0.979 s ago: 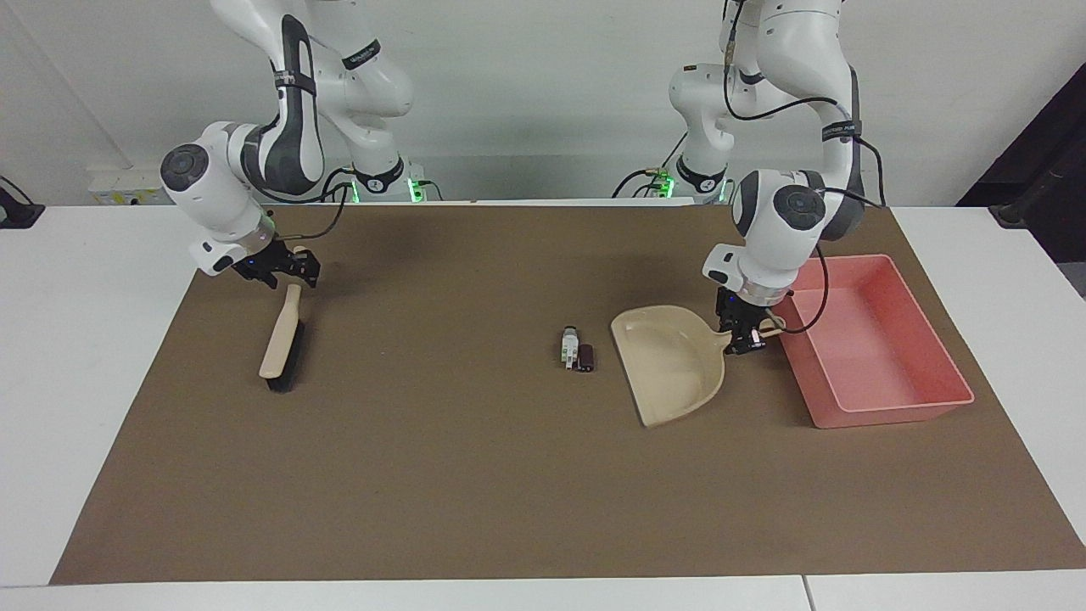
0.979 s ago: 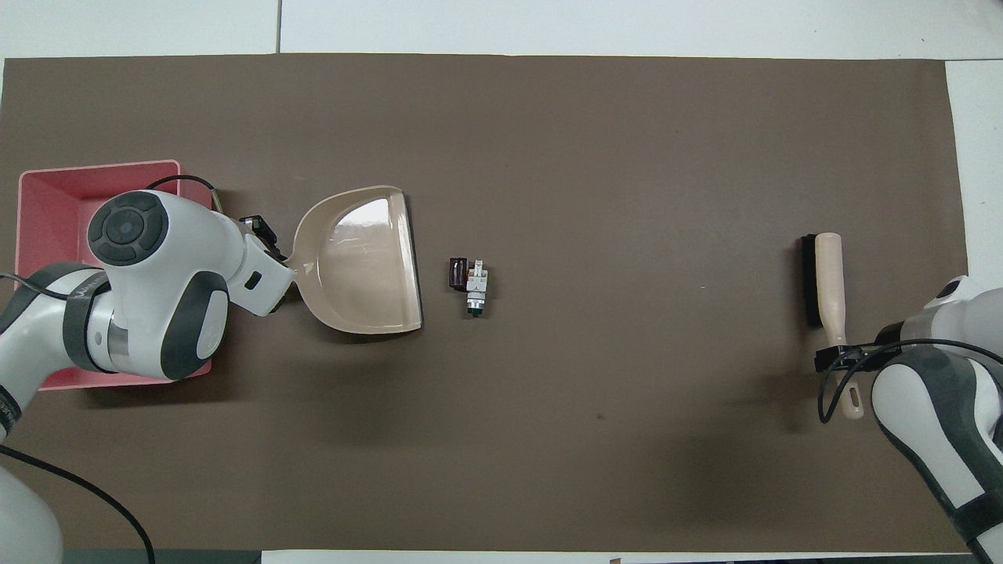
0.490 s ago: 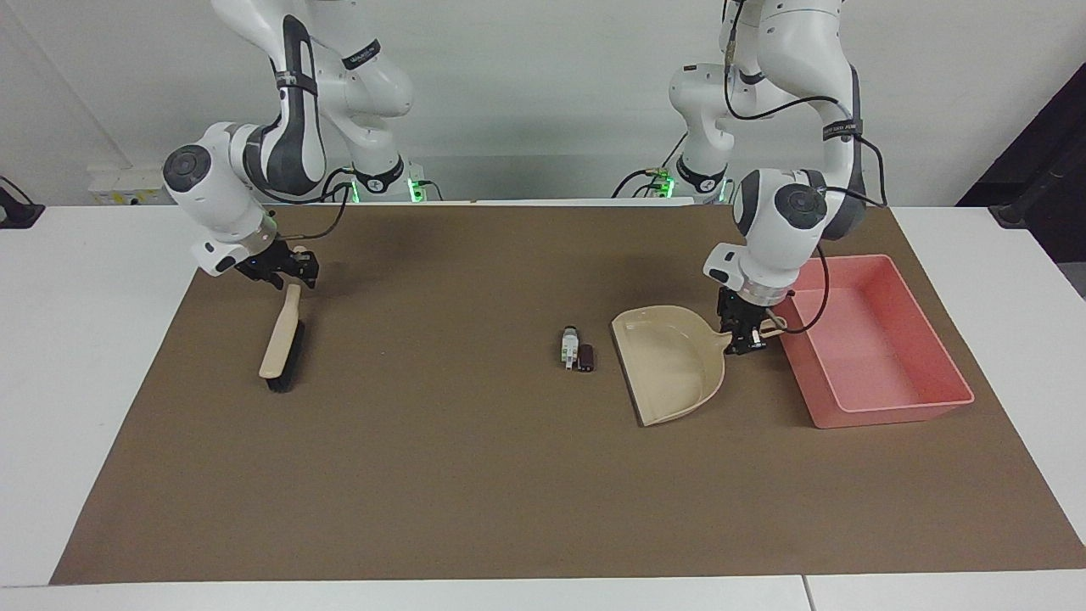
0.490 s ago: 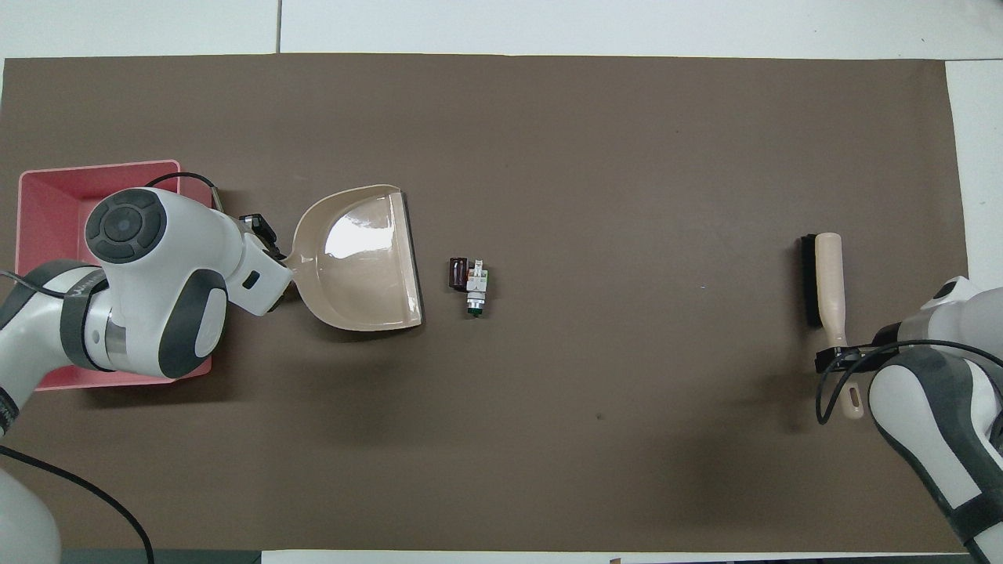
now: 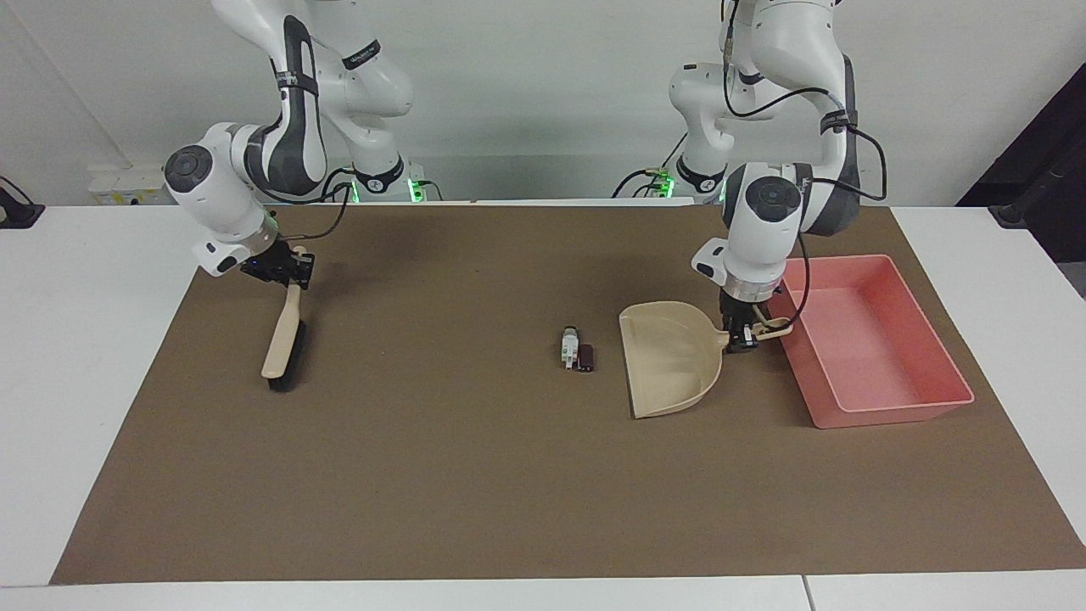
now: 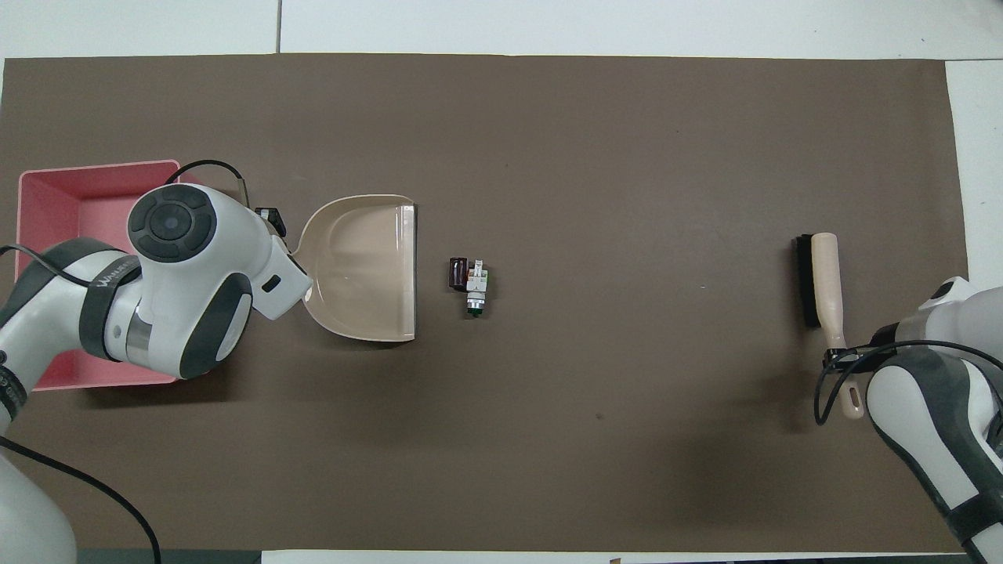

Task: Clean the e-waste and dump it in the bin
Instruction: 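Lift the brush with the right gripper toward the dustpan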

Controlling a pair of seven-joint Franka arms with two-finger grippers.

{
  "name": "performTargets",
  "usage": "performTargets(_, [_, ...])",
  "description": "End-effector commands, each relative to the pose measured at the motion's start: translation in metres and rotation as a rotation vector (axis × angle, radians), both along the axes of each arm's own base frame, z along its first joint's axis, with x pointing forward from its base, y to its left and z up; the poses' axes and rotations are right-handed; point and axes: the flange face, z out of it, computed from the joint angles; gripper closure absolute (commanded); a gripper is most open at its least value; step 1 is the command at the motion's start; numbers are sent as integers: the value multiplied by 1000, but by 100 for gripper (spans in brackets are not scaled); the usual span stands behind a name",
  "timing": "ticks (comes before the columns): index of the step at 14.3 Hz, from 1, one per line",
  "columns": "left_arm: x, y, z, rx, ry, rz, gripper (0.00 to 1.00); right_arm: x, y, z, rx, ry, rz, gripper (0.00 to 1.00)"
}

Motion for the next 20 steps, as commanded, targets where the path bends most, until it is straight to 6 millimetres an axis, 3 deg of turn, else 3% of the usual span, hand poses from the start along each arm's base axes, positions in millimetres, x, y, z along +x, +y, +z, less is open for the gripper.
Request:
performTargets(1, [-7,-21,1,25,8,-3,100,14,6,13,3,22,41,100])
performTargets(2, [-10,-27,-1,29,16,-5,100,24,6,25,2,43,47,100])
performTargets(5, [-14,-29,-6,46,30,-12,100,52,45,64,-7,98,113,100])
performTargets(9, [-14,-22,-9,70,31,-30,100,55,105,87,-55,169,189,100])
performTargets(13, [-13,-18,-10,73,35,-48,100,47,180,88,-85,153,211,100])
performTargets(14, [-13,-17,-11,74,37,-47,100,42,209,89,-98,137,220,100])
performTargets(16, [-13,-17,-11,74,37,-47,100,33,248,85,-111,101,219,100])
performTargets(20, [-14,-16,-11,76,39,-47,100,29,277,63,-95,59,229,100])
